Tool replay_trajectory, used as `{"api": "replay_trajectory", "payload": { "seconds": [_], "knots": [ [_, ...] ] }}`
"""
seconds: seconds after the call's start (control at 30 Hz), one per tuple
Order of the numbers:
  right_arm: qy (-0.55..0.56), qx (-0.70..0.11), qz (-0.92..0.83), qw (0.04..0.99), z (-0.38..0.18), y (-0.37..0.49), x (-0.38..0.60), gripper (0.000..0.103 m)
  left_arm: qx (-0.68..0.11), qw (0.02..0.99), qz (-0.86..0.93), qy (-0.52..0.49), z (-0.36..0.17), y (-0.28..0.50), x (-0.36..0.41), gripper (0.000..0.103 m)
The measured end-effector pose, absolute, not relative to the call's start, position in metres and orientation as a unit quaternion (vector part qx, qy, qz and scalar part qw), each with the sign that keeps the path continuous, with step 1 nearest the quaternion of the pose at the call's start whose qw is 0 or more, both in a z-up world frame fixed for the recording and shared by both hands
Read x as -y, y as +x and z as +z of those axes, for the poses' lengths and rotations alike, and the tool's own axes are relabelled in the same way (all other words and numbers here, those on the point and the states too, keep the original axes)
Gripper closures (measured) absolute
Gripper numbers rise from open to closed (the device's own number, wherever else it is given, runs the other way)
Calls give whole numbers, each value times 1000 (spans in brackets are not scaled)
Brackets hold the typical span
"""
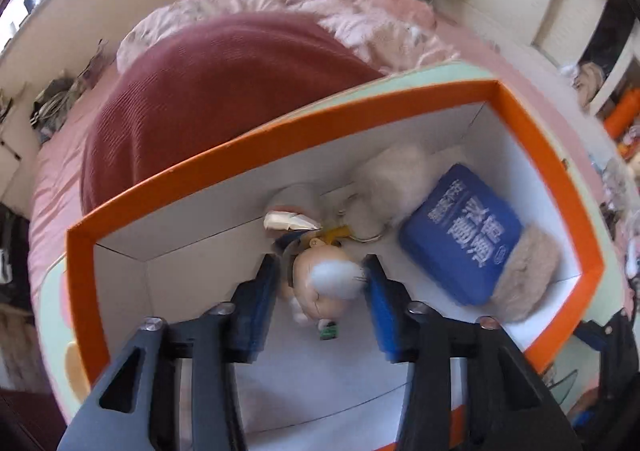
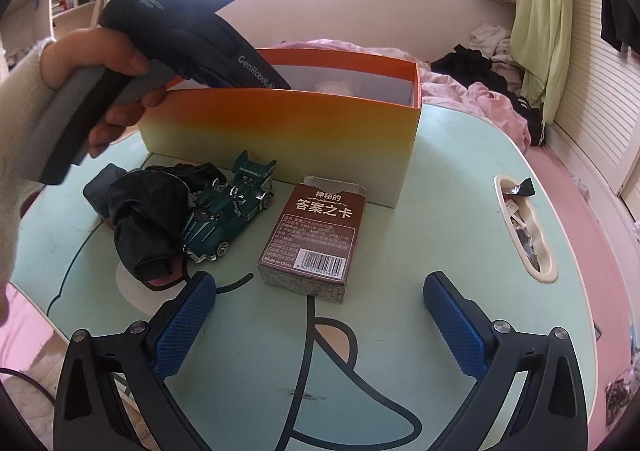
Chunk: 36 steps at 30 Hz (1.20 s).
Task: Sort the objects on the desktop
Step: 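Grasp the toy figure with keyring using the left tool, place on table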
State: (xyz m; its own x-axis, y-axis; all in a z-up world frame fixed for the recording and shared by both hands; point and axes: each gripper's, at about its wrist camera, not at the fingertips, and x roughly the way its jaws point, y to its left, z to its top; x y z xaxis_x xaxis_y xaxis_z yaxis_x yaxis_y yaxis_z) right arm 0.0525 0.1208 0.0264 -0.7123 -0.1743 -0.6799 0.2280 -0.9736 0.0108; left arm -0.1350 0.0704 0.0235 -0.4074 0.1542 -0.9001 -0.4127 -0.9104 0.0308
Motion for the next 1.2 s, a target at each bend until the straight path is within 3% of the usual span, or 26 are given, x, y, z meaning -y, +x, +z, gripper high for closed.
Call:
{"api": "replay_trajectory", "payload": {
  "seconds": [0.17, 0.4, 0.53, 0.77, 0.97, 1.03, 1.2],
  "knots": [
    [363, -36, -924, 110, 26, 53, -121, 0, -74, 203, 842, -494, 41, -120, -46, 60],
    [363, -36, -925, 110, 26, 53, -122, 0, 46, 280, 883, -375, 108, -49, 19, 60],
    [363, -36, -925, 110, 27, 54, -122, 0, 51, 284, 883, -370, 91, -12, 35, 60],
    [363, -36, -925, 110, 27, 54, -122, 0, 78, 281, 885, -363, 52, -13, 28, 60],
    [363, -36, -925, 110, 27, 55, -121, 0, 67, 279, 900, -327, 60, 9, 31, 59],
    [363, -36, -925, 110, 28, 55, -121, 0, 46, 264, 907, -325, 66, 20, 40, 46],
    [363, -36, -925, 110, 28, 55, -122, 0, -9, 254, 903, -346, 80, 65, 70, 32]
  ]
}}
